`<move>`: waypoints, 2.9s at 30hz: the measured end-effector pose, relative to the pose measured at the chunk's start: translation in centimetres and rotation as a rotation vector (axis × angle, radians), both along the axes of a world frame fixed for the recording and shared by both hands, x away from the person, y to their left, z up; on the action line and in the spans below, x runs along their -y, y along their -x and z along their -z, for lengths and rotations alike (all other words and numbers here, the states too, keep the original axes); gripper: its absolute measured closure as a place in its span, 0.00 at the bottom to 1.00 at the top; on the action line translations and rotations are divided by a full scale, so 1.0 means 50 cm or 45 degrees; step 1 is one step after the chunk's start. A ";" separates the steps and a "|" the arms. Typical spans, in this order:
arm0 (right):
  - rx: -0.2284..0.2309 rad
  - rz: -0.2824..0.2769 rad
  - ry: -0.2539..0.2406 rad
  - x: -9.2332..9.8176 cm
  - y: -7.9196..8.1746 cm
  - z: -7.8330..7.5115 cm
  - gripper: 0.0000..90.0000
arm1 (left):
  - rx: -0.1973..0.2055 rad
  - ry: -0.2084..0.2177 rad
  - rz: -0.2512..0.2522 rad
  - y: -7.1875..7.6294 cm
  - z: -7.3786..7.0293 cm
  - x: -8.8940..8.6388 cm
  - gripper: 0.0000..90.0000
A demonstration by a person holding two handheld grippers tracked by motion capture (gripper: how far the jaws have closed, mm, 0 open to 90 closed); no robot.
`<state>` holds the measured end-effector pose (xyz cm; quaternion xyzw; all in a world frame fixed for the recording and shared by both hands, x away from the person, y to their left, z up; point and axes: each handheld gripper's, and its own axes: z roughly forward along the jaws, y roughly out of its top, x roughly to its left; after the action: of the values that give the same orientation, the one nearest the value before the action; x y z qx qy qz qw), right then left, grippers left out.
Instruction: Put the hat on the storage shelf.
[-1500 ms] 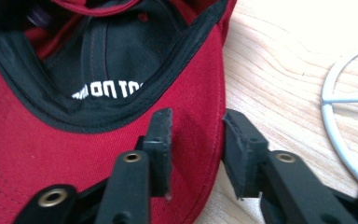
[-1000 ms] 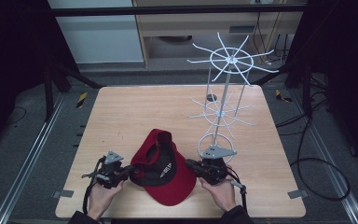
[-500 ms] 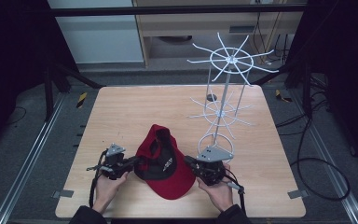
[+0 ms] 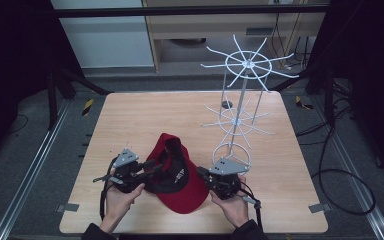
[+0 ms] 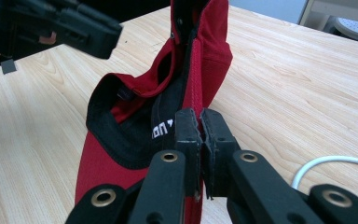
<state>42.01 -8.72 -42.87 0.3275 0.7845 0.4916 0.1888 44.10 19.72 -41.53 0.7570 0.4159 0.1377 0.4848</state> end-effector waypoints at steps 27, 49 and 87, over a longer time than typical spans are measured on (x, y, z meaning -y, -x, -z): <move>0.008 -0.060 -0.002 -0.008 0.006 -0.003 0.96 | -0.040 -0.091 -0.156 -0.087 -0.028 0.141 0.50; -0.077 -0.123 -0.130 0.007 -0.003 -0.008 0.78 | -0.088 -0.043 -0.129 -0.080 -0.044 0.137 0.93; -0.098 -0.208 -0.064 -0.028 0.005 0.022 0.89 | 0.198 0.105 -0.069 -0.060 -0.150 0.089 0.94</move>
<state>41.74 -7.30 -43.96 0.2857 0.8028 0.5118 0.1094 47.11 15.25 -34.03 0.7118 0.4028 0.1918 0.5425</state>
